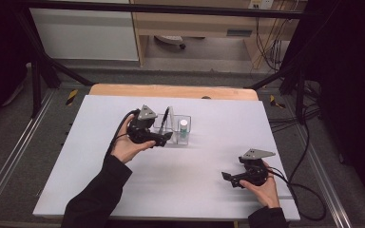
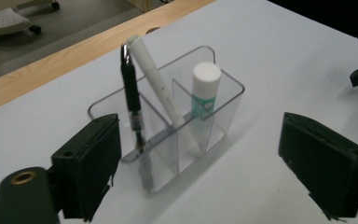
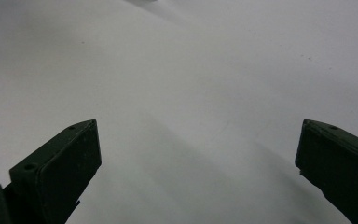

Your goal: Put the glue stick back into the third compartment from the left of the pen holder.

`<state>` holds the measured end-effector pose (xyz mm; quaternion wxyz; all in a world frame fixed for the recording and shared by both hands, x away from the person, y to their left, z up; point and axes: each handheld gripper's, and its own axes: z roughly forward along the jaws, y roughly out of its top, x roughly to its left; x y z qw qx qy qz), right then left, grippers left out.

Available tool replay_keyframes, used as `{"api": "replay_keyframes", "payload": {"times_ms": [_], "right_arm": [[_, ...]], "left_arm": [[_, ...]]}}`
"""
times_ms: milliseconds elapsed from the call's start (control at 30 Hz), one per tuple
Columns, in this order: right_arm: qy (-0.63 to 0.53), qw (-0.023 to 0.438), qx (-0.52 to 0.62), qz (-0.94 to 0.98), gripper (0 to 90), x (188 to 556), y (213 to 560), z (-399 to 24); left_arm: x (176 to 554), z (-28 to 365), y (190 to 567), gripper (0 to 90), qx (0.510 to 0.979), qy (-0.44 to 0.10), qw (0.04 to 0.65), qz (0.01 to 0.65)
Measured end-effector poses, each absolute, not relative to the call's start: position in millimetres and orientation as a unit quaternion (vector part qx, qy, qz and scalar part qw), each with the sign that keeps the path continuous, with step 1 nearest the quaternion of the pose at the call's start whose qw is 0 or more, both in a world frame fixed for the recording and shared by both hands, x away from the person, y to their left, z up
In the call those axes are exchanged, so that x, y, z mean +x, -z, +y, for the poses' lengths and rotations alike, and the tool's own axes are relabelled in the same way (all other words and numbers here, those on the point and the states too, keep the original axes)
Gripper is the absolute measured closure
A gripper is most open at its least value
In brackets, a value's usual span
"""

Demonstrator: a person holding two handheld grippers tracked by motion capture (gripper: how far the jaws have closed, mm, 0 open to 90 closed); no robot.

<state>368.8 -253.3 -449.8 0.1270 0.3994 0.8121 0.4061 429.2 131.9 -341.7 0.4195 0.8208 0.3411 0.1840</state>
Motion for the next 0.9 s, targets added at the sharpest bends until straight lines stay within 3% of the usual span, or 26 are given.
{"api": "replay_keyframes", "payload": {"times_ms": [233,900], "right_arm": [[-0.406,0.126,0.399,0.812,0.6,369,450,-254],[-0.398,0.124,0.400,0.816,0.6,369,451,-253]], "left_arm": [[409,165,361,3.0,0.814,-0.195,0.415,0.356],[371,244,441,2.4,0.813,-0.188,0.389,0.390]]}}
